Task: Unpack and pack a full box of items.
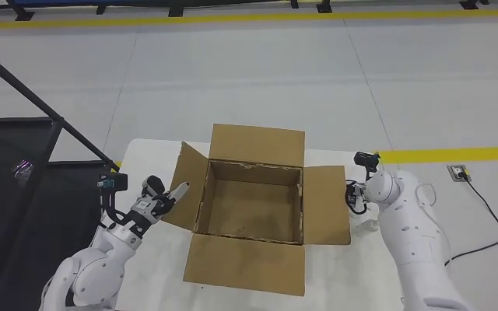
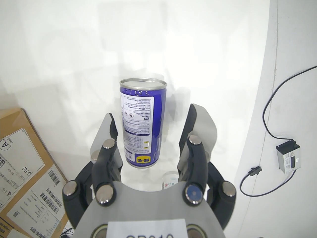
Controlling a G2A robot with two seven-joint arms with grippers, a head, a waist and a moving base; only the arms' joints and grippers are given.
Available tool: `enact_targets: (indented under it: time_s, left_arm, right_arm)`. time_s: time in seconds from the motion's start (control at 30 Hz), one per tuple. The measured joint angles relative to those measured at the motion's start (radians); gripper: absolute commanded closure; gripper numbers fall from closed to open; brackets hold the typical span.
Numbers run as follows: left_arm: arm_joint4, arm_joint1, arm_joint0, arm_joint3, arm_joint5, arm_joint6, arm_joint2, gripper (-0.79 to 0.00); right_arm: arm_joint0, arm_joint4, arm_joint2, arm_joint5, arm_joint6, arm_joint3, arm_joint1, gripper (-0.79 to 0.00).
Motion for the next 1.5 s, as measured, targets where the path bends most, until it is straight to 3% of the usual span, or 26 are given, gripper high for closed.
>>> enact_targets:
  time_s: [0.23,0.33,0.67,0.97,1.13,1.2,1.37,1.5]
  left_arm:
    - [0.004,0.0,-0.008,0.003,0.002,-0.001,0.004,-0.785]
    - [0.01,0.0,-0.012,0.006,0.007,0.001,0.005,-0.785]
    - [0.048,-0.002,-0.03,0.024,0.034,0.033,0.015,-0.785]
    - [0.184,-0.008,-0.063,0.062,0.127,0.114,0.054,-0.785]
    - [0.214,-0.011,-0.088,0.086,0.131,0.109,0.082,-0.785]
    - [0.217,-0.012,-0.101,0.095,0.129,0.099,0.09,-0.456]
    - [0.218,-0.015,-0.127,0.11,0.128,0.077,0.105,0.0]
    - [0.214,-0.015,-0.132,0.117,0.125,0.068,0.104,0.0]
  right_arm:
    - [-0.056,0.021,0.022,0.036,0.025,-0.164,0.012,-0.748]
    - [-0.095,0.031,0.037,0.07,0.045,-0.271,0.017,-0.785]
    - [-0.264,0.13,0.132,0.178,0.088,-0.688,0.031,-0.785]
    - [-0.355,0.407,0.147,0.011,0.145,-0.875,0.038,-0.785]
    - [-0.358,0.431,0.142,-0.012,0.166,-0.876,0.04,-0.785]
    - [-0.358,0.43,0.142,-0.011,0.165,-0.876,0.04,-0.785]
    - [-0.358,0.43,0.142,-0.011,0.165,-0.876,0.04,-0.785]
    - [-0.358,0.43,0.142,-0.011,0.166,-0.876,0.04,-0.785]
